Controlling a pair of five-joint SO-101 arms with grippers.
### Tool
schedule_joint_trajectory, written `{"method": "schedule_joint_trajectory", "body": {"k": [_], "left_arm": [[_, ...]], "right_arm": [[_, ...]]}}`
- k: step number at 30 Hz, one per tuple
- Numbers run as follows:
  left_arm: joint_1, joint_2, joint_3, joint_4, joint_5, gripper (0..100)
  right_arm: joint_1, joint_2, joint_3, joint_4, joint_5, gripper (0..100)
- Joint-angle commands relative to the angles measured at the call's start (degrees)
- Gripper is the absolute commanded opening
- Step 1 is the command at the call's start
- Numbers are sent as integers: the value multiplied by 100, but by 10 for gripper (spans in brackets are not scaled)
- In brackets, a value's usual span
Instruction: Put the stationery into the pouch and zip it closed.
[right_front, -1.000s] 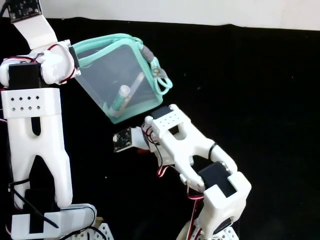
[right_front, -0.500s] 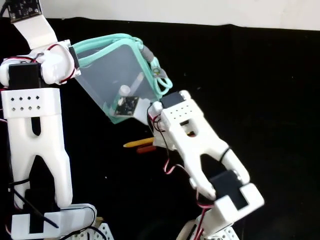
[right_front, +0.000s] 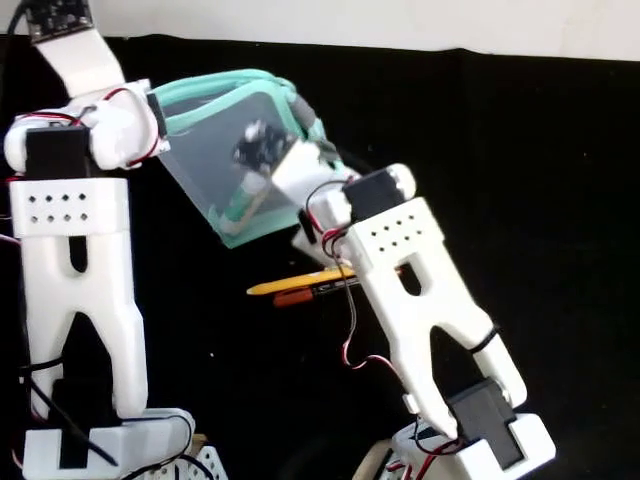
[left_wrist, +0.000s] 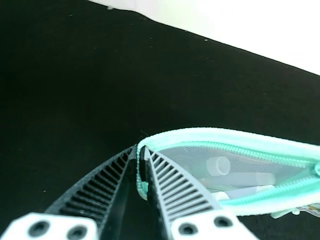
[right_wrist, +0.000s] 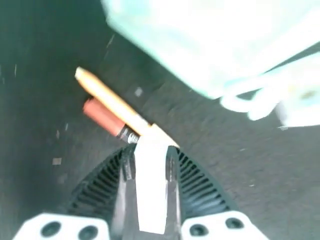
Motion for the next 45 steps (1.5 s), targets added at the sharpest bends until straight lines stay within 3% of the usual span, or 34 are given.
{"method": "schedule_joint_trajectory", "body": {"k": [1,16,28,37,45], "left_arm": [[268,92,347,26,-26,7],[268,92,374,26,-35,7],[268,92,382,26,-35,7],[268,92,382,26,-35,7],[259,92,382,26,-35,7]], "right_arm": [[-110,-277,-875,48,-510,6],[-462,593,-4224,-92,-2101,6],[-901,2316,-7064,-207,-2400,6],[-875,4189,-10141,-259,-2620,6],[-866,4945,-10141,-752,-2927,6]]}}
